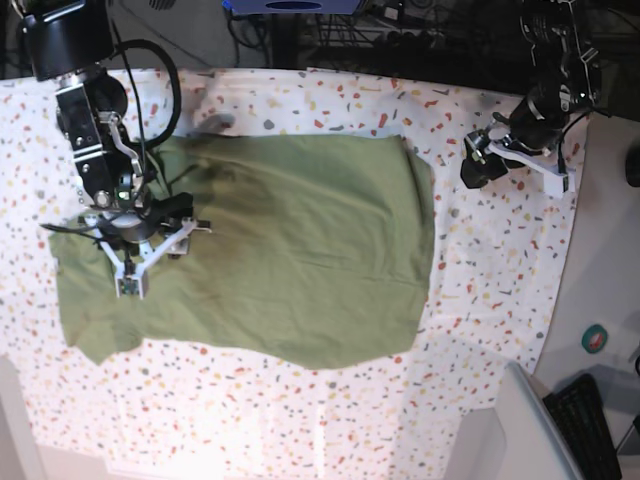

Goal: Layout the t-shirt on the table in an organized manner, then fold the t-shirt properly
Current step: 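Pull the shirt edges outward with both grippers to smooth it, then grasp the shirt's collar-side corners with both grippers and tug outward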

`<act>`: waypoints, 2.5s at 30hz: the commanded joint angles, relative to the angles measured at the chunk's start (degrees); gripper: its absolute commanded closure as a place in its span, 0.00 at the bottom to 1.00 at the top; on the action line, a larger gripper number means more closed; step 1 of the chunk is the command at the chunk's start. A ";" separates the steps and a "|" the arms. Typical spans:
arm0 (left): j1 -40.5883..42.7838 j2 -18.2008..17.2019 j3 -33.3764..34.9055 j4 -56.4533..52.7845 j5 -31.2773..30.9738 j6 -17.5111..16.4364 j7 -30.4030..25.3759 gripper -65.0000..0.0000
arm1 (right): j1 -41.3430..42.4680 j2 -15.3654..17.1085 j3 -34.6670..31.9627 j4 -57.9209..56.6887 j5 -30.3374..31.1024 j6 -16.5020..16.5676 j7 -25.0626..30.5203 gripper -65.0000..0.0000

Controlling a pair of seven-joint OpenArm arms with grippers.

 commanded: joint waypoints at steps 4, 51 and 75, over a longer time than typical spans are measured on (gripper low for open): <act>0.75 -0.69 -0.35 1.45 -0.89 -0.51 -0.96 0.16 | 4.34 0.18 -2.08 -5.35 -0.38 -3.65 1.49 0.49; 9.46 -1.30 11.25 13.31 -0.80 -0.33 -0.96 0.16 | -25.20 -7.91 38.44 11.18 19.76 10.77 7.29 0.60; -1.27 3.62 12.31 -1.02 -0.80 -0.59 -1.13 0.16 | -29.42 -9.22 28.95 20.50 -10.13 11.03 21.53 0.61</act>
